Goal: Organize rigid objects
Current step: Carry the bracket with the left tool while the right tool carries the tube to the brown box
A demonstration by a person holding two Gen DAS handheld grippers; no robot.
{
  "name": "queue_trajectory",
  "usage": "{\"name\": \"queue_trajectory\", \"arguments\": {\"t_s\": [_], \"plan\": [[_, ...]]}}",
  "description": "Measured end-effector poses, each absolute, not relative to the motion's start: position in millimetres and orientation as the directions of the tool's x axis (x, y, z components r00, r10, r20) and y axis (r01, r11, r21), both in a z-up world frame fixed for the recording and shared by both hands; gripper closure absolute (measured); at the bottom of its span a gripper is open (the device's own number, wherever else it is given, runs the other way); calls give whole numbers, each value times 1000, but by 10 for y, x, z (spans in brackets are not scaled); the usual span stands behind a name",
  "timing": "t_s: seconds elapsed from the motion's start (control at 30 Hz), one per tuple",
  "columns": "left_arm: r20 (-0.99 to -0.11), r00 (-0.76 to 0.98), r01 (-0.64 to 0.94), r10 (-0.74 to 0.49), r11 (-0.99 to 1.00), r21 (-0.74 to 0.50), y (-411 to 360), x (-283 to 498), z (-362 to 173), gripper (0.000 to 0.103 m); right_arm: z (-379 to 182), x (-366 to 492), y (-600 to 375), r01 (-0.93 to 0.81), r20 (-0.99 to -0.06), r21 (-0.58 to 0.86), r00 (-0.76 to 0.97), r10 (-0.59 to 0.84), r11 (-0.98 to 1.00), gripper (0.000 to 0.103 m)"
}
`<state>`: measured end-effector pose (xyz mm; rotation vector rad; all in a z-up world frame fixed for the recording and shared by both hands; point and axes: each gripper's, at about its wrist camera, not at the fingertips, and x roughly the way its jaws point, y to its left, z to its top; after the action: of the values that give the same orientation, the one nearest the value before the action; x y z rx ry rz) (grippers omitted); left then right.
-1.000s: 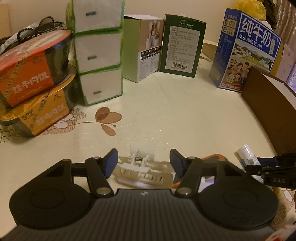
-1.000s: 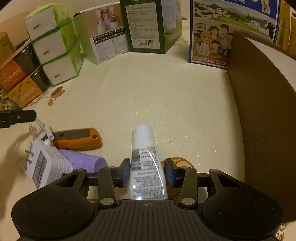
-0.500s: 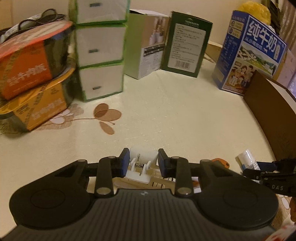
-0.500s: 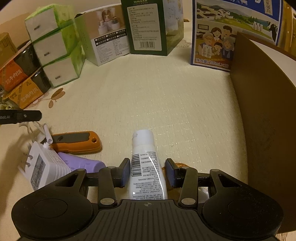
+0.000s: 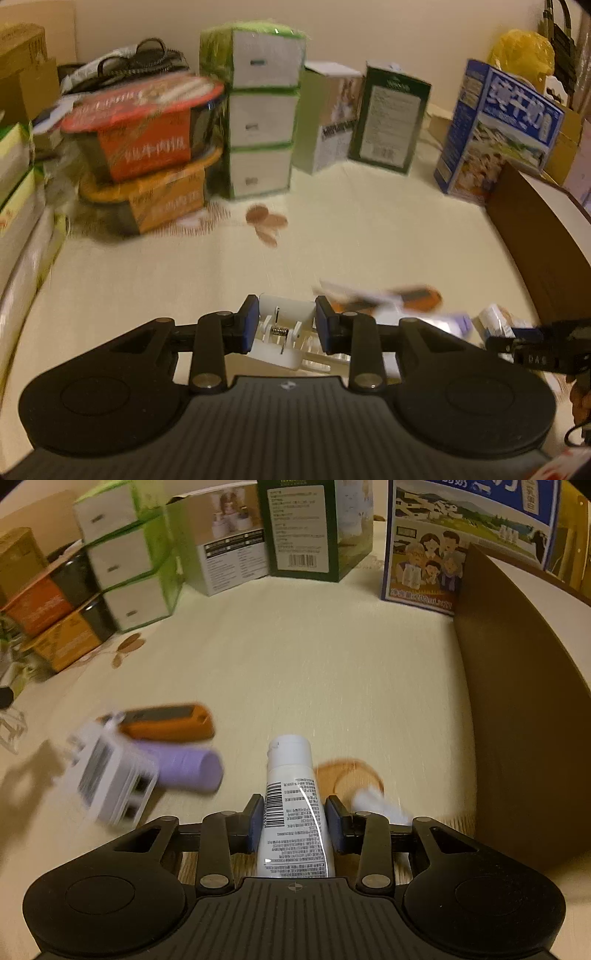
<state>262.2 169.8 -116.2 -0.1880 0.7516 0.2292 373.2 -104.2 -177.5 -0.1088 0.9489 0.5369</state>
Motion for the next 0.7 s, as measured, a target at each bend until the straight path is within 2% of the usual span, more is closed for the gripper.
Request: {"name": "queue_trajectory", "arguments": {"t_s": [0.3,0.43,0.7], "plan": [[-760,648,-206,51,972,-111,1114,2171,-1475,76,-1749,3083,-1230,-555,-800,181,398,449,812,69],[-750,656,-158,83,987,-30,863,2108,-1532,76,-1761,2901,-1184,-593,-796,175,385,468,786,69],[-752,653,-144,93,990,-3,749,2157,-1564,76,-1820,2972,-1038,-606,-803,127,402,440,785,67]]}}
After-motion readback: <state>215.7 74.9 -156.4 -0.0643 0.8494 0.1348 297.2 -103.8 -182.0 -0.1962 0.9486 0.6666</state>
